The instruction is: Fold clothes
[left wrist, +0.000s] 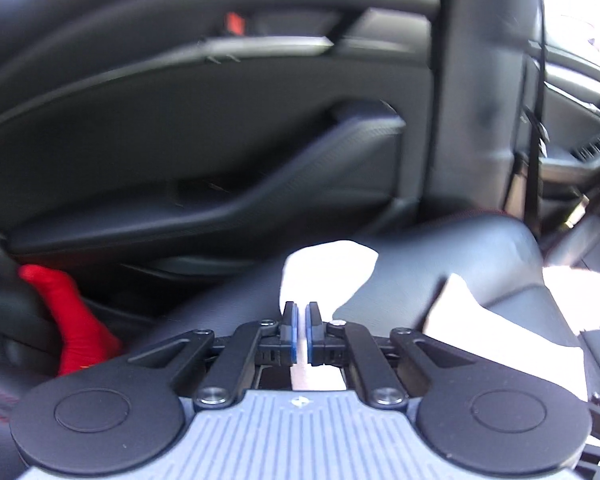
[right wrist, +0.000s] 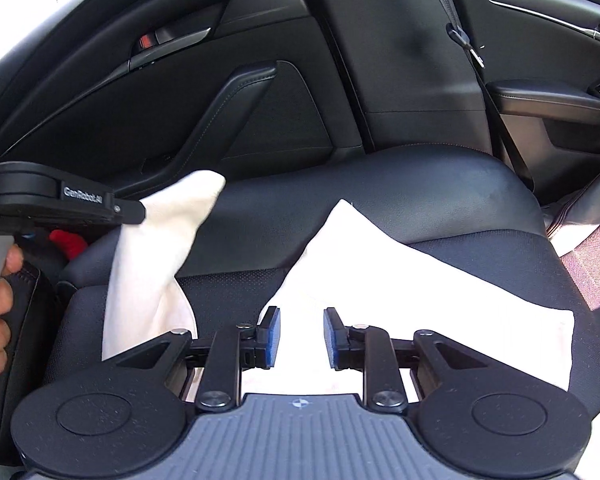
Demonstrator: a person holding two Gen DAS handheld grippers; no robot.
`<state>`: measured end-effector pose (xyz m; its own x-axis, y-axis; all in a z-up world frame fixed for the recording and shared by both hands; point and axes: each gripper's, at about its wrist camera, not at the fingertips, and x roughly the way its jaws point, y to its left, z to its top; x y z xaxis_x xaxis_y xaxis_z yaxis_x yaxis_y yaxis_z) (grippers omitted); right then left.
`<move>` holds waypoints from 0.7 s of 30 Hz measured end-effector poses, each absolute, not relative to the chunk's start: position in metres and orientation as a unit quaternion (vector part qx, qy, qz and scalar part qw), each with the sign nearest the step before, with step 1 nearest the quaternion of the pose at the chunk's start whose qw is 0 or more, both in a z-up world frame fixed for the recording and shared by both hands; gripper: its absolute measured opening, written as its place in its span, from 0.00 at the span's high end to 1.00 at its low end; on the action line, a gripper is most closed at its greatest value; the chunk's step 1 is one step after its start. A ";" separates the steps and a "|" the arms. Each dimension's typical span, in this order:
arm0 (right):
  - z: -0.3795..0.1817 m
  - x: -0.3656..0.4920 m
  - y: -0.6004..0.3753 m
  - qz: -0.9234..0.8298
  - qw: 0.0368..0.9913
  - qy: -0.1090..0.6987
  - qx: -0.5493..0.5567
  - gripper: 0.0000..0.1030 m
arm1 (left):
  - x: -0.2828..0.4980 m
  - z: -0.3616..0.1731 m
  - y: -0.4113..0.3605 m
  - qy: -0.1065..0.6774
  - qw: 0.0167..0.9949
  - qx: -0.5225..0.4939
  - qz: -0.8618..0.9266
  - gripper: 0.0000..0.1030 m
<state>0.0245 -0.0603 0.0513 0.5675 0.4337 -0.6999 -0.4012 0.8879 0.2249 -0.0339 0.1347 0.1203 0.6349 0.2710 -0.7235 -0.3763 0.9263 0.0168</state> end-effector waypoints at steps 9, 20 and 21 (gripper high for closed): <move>0.057 0.006 -0.061 0.238 0.884 0.402 0.004 0.68 | -0.057 0.139 0.147 0.375 0.896 -0.030 0.235 0.96; 0.064 -0.010 -0.108 0.173 0.894 0.412 -0.016 0.64 | -0.070 0.155 0.140 0.371 0.903 0.023 0.217 0.56; 0.063 -0.010 -0.114 0.164 0.895 0.414 -0.018 0.64 | -0.070 0.156 0.137 0.371 0.906 0.022 0.205 0.53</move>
